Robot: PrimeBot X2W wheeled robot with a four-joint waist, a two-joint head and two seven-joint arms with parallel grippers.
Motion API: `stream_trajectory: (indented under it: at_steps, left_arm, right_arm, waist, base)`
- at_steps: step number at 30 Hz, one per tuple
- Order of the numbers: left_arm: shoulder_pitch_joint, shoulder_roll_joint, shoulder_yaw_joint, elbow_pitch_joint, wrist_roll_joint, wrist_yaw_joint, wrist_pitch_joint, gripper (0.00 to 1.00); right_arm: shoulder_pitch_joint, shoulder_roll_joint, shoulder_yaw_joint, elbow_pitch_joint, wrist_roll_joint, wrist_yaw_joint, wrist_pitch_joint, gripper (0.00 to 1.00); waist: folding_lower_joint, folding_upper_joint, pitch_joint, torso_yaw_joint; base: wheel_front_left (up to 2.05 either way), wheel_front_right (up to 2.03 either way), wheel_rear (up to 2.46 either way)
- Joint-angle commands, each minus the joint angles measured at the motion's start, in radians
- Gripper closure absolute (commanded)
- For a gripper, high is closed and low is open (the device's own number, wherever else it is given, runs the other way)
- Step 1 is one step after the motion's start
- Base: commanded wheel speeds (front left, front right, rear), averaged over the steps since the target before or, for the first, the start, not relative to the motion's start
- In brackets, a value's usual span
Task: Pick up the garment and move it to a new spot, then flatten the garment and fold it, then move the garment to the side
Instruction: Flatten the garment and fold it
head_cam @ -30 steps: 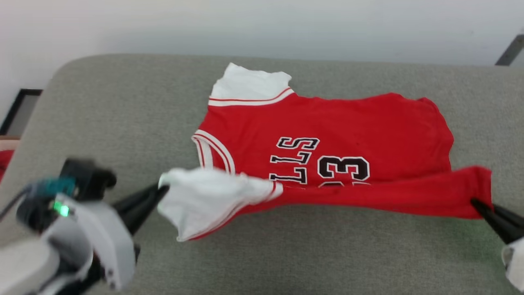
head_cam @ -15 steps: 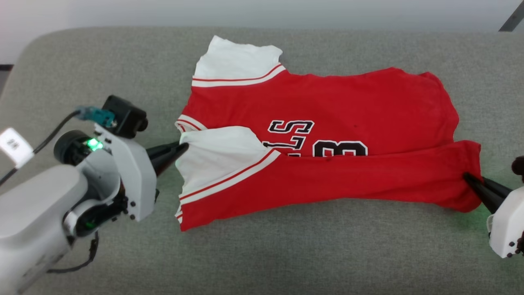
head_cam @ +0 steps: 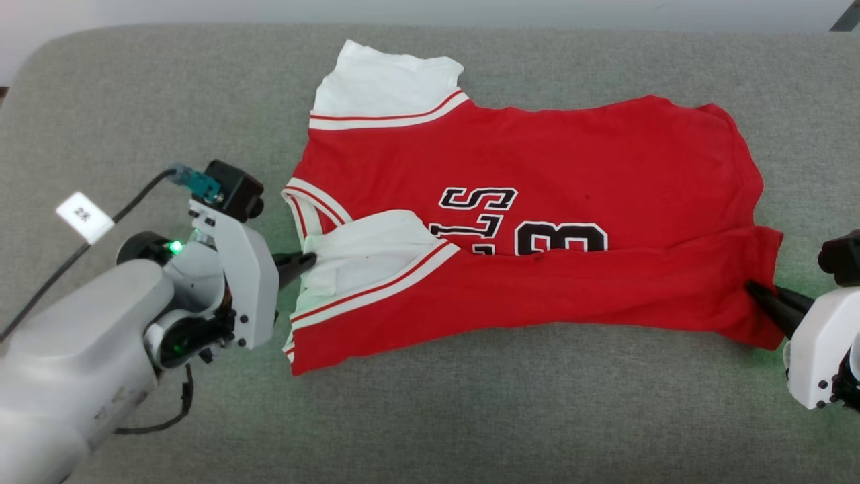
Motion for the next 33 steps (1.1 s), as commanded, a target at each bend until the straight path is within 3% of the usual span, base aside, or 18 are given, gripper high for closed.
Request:
stream_trajectory:
  at_steps: [1,3,4,5,6,8,10,11,12,13,14,23,33]
  left_arm:
    - [-0.007,-0.013,0.000,0.012,-0.014,-0.005,0.008,0.75]
    - [-0.009,-0.024,0.001,0.037,-0.027,-0.006,0.025,0.60]
    - [-0.012,-0.030,0.002,0.047,-0.034,-0.007,0.030,0.47]
    - [-0.014,-0.036,0.005,0.058,-0.042,-0.007,0.033,0.10]
    - [-0.017,-0.041,0.007,0.065,-0.043,-0.007,0.037,0.00]
    - [-0.020,-0.052,0.008,0.077,-0.050,-0.007,0.041,0.00]
    - [-0.022,-0.057,0.012,0.088,-0.056,-0.005,0.048,0.00]
    - [-0.023,-0.059,0.013,0.091,-0.058,-0.004,0.051,0.00]
    - [-0.024,-0.061,0.013,0.094,-0.062,0.001,0.055,0.00]
    - [-0.024,-0.061,0.013,0.094,-0.062,0.001,0.055,0.00]
    - [-0.027,-0.064,0.013,0.092,-0.058,0.005,0.050,0.00]
    - [0.013,-0.054,0.014,0.043,-0.067,0.032,0.037,0.00]
    - [0.077,-0.021,0.007,-0.090,-0.123,0.128,0.106,0.00]
  right_arm:
    - [-0.011,0.003,0.002,0.002,0.007,-0.001,0.011,1.00]
    - [-0.017,0.003,0.004,0.001,0.010,-0.001,0.025,1.00]
    - [-0.021,0.004,0.005,0.002,0.012,-0.001,0.031,1.00]
    - [-0.023,0.004,0.007,0.003,0.015,-0.001,0.037,1.00]
    - [-0.025,0.005,0.009,0.004,0.018,-0.001,0.044,0.97]
    - [-0.034,0.003,0.012,0.007,0.019,-0.001,0.056,0.82]
    - [-0.039,0.001,0.014,0.009,0.020,-0.001,0.064,0.60]
    - [-0.038,0.001,0.014,0.012,0.021,-0.001,0.067,0.45]
    - [-0.037,0.001,0.015,0.014,0.022,-0.001,0.069,0.21]
    - [-0.037,0.001,0.015,0.014,0.022,-0.001,0.069,0.21]
    - [-0.035,0.000,0.012,0.018,0.021,-0.001,0.074,0.00]
    - [0.010,0.011,-0.033,0.010,0.014,-0.001,0.037,0.00]
    - [0.129,0.084,-0.215,-0.074,-0.061,-0.001,-0.045,0.00]
  waist:
    - [-0.0001,-0.0001,-0.002,0.001]
    - [-0.0001,-0.0001,-0.005,0.002]
    - [-0.0001,-0.0001,-0.007,0.003]
    - [-0.0001,-0.0001,-0.010,0.003]
    - [-0.0001,-0.0001,-0.013,0.003]
    - [-0.0001,-0.0001,-0.022,0.005]
    - [-0.0001,-0.0001,-0.034,0.008]
    - [-0.0001,-0.0001,-0.041,0.010]
    - [-0.0001,-0.0001,-0.049,0.013]
    - [-0.0001,-0.0001,-0.049,0.013]
    - [-0.0001,-0.0001,-0.067,0.018]
    - [-0.0001,-0.0001,-0.157,0.030]
    - [-0.0001,-0.0001,-0.228,0.008]
  base:
    - [0.00,0.00,0.00]
    - [0.00,0.00,0.00]
    - [0.00,0.00,0.00]
    - [0.00,0.00,0.00]
    - [0.00,0.00,0.00]
    - [0.00,0.00,0.00]
    - [0.00,0.00,0.00]
    - [0.00,0.00,0.00]
    - [0.00,0.00,0.00]
    - [0.00,0.00,0.00]
    - [0.00,0.00,0.00]
    - [0.00,0.00,0.00]
    - [0.00,0.00,0.00]
